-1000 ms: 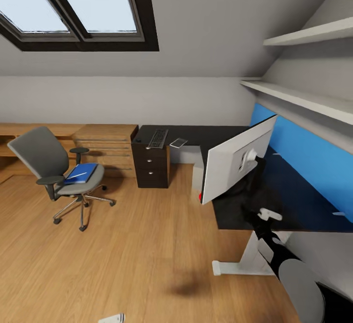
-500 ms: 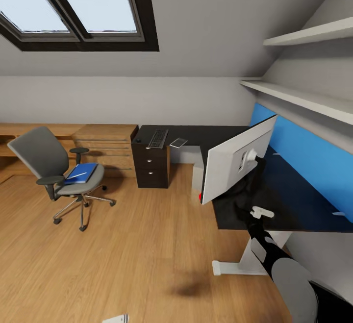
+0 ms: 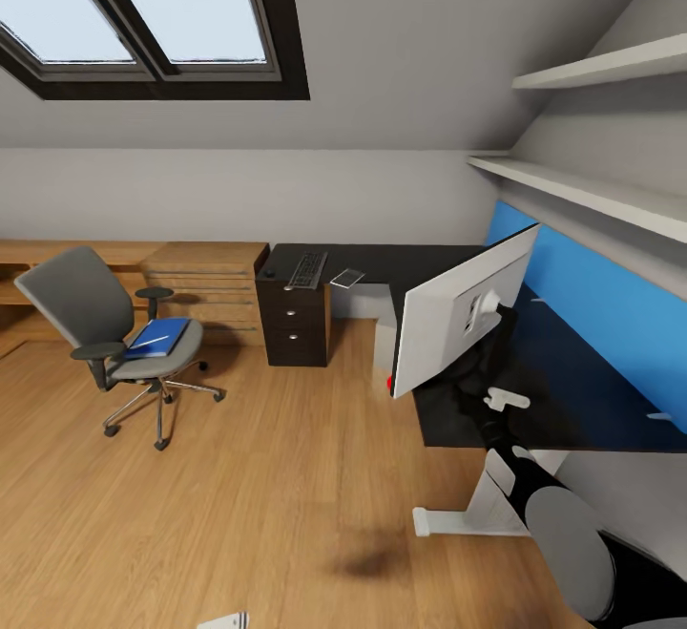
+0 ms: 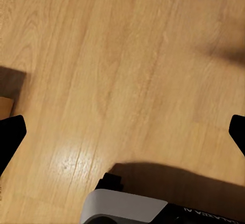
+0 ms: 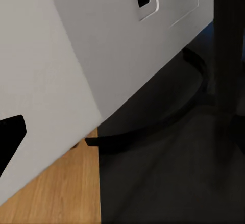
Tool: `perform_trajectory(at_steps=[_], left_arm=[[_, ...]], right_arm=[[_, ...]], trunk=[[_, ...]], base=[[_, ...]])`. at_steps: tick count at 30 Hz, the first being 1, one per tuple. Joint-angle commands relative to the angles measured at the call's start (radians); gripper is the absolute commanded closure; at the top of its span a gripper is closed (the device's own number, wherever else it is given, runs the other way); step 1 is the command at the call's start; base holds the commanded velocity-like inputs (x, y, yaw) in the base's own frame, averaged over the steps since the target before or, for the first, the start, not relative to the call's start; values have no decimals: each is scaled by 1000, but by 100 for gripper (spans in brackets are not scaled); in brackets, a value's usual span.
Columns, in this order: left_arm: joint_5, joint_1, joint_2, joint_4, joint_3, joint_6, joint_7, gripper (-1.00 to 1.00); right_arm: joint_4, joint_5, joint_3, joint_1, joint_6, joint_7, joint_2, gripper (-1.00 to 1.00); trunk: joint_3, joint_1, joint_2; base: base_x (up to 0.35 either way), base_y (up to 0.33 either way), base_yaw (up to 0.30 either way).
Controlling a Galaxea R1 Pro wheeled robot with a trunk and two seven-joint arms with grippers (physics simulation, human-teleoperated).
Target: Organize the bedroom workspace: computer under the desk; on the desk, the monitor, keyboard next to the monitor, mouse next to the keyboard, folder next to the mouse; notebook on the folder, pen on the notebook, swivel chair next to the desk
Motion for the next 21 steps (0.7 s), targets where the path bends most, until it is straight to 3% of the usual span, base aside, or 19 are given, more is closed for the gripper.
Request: perform_trajectory(at_steps=[1, 11, 21], left_arm=[[5, -1, 0, -1, -9, -2, 7, -100], [5, -1, 0, -1, -9, -1, 7, -100], [6, -1, 2, -1, -6, -1, 7, -100]], right_arm=[[1, 5, -9, -1, -3, 6, 0, -100], [2, 6, -9, -1, -4, 5, 3, -100], [7, 6, -9, -1, -24, 5, 6, -100]], trunk=[[-2, 0, -2], [1, 0, -2], [10, 0, -2]], base=[[0, 0, 0], [0, -35, 36], [0, -254, 115]])
